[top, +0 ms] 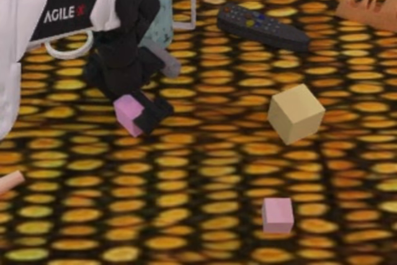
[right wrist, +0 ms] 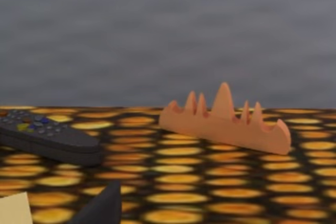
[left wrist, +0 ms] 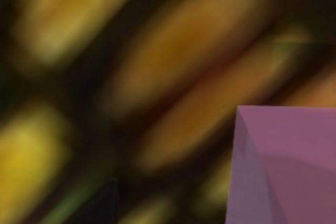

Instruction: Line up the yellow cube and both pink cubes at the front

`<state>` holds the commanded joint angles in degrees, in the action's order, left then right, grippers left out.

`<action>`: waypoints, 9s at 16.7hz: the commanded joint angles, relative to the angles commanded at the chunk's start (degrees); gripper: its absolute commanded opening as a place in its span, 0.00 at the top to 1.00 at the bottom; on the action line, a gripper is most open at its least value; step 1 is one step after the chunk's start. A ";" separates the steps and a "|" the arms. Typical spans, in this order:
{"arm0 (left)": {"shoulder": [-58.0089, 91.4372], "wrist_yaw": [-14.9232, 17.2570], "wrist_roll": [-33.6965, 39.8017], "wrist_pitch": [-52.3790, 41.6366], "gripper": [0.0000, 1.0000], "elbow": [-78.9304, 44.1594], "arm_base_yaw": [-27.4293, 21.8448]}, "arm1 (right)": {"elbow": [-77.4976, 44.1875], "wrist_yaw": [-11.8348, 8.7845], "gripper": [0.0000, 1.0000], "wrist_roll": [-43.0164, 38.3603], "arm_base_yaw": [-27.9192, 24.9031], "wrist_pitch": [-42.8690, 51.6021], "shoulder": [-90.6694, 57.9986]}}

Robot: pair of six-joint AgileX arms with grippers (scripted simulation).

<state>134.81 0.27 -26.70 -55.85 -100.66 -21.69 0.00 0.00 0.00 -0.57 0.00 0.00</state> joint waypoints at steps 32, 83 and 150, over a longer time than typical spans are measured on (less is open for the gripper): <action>-4.91 0.48 0.38 -13.97 1.00 -10.06 1.08 | 0.00 0.00 0.00 0.00 0.00 0.00 0.00; -15.43 0.58 -11.08 3.46 0.00 18.21 -31.06 | 0.00 0.00 0.00 0.00 0.00 0.00 0.00; -134.81 -0.27 26.70 55.85 0.00 100.66 22.84 | -100.53 0.25 0.00 2.46 -22.61 56.80 -133.71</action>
<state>0.00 0.00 0.00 0.00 0.00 1.15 -100.53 0.25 2.46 -23.18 56.80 -133.71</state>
